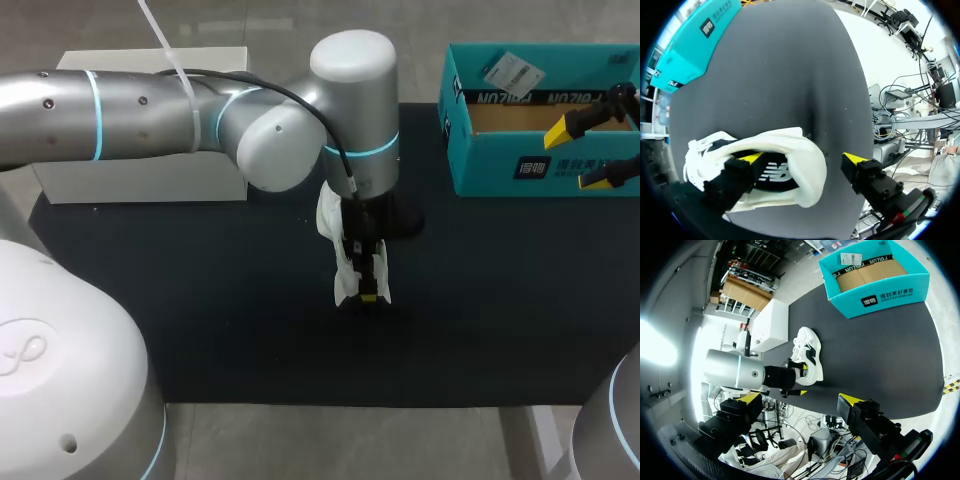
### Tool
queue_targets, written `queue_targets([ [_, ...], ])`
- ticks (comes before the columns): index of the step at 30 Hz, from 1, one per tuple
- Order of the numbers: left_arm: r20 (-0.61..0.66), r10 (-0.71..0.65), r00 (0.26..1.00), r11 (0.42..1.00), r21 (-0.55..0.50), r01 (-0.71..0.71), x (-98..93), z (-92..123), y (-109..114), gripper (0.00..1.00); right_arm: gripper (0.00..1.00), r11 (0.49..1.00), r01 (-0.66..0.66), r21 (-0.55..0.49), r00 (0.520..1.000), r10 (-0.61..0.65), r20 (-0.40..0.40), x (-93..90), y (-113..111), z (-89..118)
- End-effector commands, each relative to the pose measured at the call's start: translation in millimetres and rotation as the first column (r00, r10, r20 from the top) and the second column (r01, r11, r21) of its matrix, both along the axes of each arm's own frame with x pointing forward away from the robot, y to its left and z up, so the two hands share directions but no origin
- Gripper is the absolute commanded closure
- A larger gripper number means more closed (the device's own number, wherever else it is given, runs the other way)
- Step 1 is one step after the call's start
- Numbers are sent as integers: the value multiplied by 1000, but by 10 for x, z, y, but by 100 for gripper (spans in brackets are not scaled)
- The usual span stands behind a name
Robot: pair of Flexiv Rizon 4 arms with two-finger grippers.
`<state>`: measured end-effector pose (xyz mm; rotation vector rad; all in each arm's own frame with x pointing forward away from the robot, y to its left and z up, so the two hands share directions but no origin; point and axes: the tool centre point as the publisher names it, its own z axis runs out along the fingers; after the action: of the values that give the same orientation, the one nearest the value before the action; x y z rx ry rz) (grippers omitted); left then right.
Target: Take the shoe out of the shoebox, open the shoe tongue, remove and reinsert the insole, then place the shoe into the shoebox
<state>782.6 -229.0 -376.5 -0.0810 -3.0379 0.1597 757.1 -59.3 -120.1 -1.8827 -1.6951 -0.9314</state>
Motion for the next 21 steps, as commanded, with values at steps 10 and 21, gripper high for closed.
queue_targets([
  [10, 22, -3, 1000, 999, 49, 2, -5, -330, -21, 0, 0, 1000, 1, -3, 1000, -1, -2, 8, 10, -4],
  [21, 10, 3, 1000, 998, 65, -4, -99, -362, 27, 100, 0, 1000, 1, -3, 1000, -1, -2, 8, 10, -4],
])
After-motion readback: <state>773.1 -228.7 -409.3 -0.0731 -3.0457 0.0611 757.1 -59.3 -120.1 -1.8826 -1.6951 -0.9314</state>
